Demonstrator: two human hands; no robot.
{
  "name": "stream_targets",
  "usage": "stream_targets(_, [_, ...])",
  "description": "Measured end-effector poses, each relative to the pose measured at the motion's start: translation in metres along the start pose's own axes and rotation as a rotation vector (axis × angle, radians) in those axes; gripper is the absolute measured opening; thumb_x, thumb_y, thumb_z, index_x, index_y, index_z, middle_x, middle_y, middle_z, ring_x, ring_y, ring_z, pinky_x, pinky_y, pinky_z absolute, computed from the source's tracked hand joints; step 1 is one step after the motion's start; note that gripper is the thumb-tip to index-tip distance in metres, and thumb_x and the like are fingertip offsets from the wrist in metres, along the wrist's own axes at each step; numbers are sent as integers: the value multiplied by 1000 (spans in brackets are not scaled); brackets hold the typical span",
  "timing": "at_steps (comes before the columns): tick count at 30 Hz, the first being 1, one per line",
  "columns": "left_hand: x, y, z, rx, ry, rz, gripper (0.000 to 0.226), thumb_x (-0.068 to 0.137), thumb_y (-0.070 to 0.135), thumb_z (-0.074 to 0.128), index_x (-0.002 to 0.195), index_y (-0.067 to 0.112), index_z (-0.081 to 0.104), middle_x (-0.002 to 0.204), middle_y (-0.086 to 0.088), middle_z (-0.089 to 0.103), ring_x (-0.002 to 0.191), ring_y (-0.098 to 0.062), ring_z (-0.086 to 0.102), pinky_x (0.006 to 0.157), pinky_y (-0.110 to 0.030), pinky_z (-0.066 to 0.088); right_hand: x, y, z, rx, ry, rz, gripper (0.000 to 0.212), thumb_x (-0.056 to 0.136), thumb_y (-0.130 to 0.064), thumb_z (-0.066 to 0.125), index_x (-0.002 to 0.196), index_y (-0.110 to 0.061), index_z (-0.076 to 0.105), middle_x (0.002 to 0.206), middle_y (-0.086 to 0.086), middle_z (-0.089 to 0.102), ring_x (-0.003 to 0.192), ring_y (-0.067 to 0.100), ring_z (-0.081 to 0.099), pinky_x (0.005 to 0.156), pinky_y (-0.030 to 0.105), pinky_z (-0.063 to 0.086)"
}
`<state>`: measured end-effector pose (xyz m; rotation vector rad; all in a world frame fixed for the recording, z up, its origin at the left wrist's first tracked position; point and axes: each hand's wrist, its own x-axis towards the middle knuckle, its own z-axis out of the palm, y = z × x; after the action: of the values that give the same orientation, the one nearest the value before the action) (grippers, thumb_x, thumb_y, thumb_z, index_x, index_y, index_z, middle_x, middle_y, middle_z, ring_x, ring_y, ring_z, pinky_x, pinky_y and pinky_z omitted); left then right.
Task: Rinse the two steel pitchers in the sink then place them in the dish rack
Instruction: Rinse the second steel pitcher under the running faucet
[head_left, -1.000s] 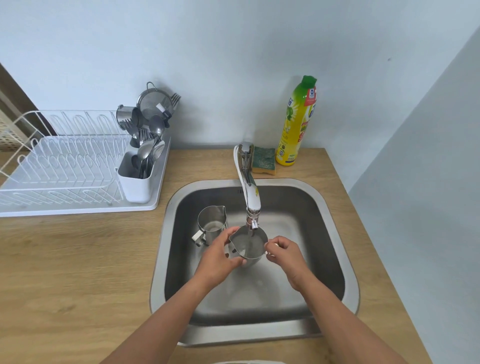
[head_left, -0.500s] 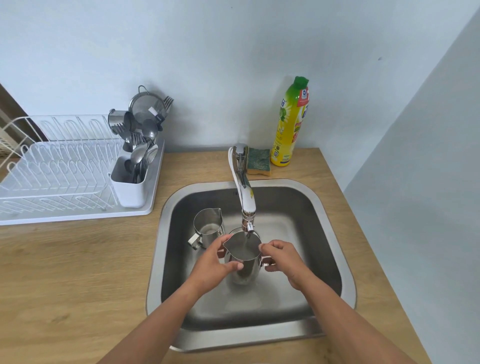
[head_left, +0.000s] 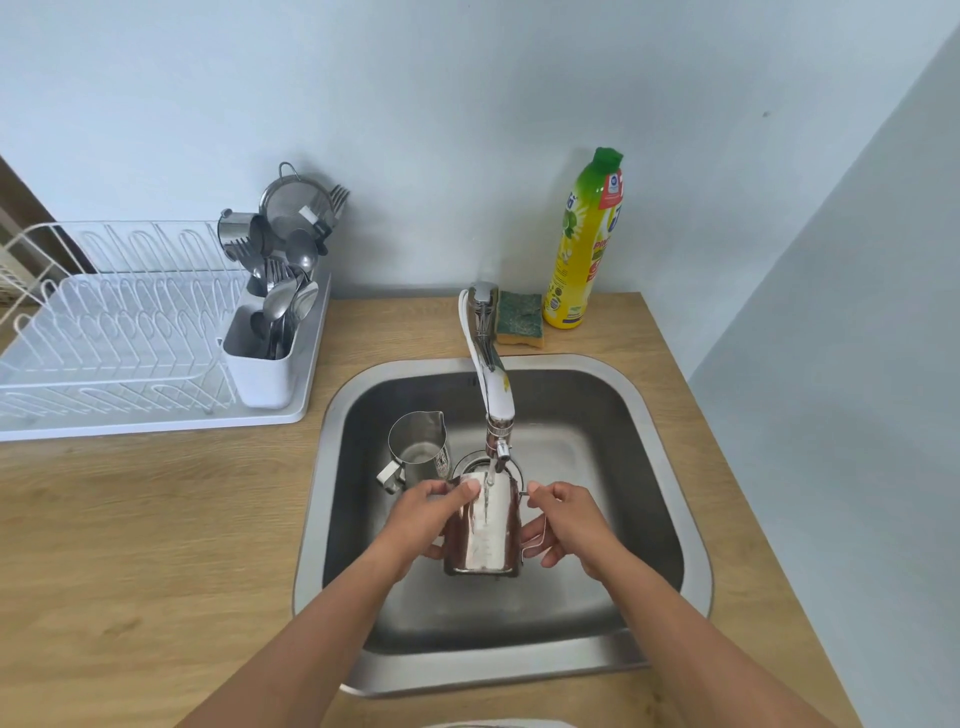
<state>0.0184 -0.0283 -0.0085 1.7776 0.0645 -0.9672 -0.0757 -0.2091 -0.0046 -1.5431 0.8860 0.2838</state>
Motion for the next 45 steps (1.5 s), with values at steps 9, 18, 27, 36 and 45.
stream_targets(9, [-2, 2, 7, 77, -22, -143, 51, 85, 64, 54, 99, 17, 68, 81, -2, 69, 68, -19, 63, 57, -27, 52, 7, -1, -2, -92, 20, 116, 35, 99, -34, 50, 99, 0, 58, 62, 15, 72, 47, 24, 68, 35, 21, 41])
stream_targets(18, [3, 2, 3, 46, -122, -176, 47, 87, 59, 57, 101, 15, 69, 91, -7, 69, 78, -22, 66, 64, -34, 59, 6, -9, -4, -126, 25, 156, 35, 98, -35, 47, 101, -1, 57, 73, 18, 73, 49, 27, 69, 38, 21, 40])
stream_targets(27, [4, 0, 16, -231, -252, -49, 37, 82, 14, 77, 113, 15, 56, 102, -7, 73, 85, -21, 71, 76, -38, 59, -3, -15, -22, -156, 199, -44, 31, 86, -47, 60, 88, -16, 62, 87, 8, 72, 67, 26, 67, 51, 33, 57])
stream_targets(36, [5, 13, 29, -57, -140, 173, 61, 68, -5, 83, 114, 24, 53, 102, -3, 72, 88, -9, 71, 75, -19, 55, -8, -15, -23, -5, 257, -230, 13, 90, -24, 61, 82, -13, 63, 75, 1, 63, 76, 18, 59, 86, 51, 54])
stream_targets(45, [-6, 17, 27, 311, 225, 499, 79, 59, 21, 89, 125, 37, 48, 123, 19, 55, 111, -3, 51, 88, -15, 40, 1, -10, -14, 322, 120, -264, 18, 97, -3, 52, 83, -10, 61, 94, 8, 63, 91, 20, 59, 90, 34, 54])
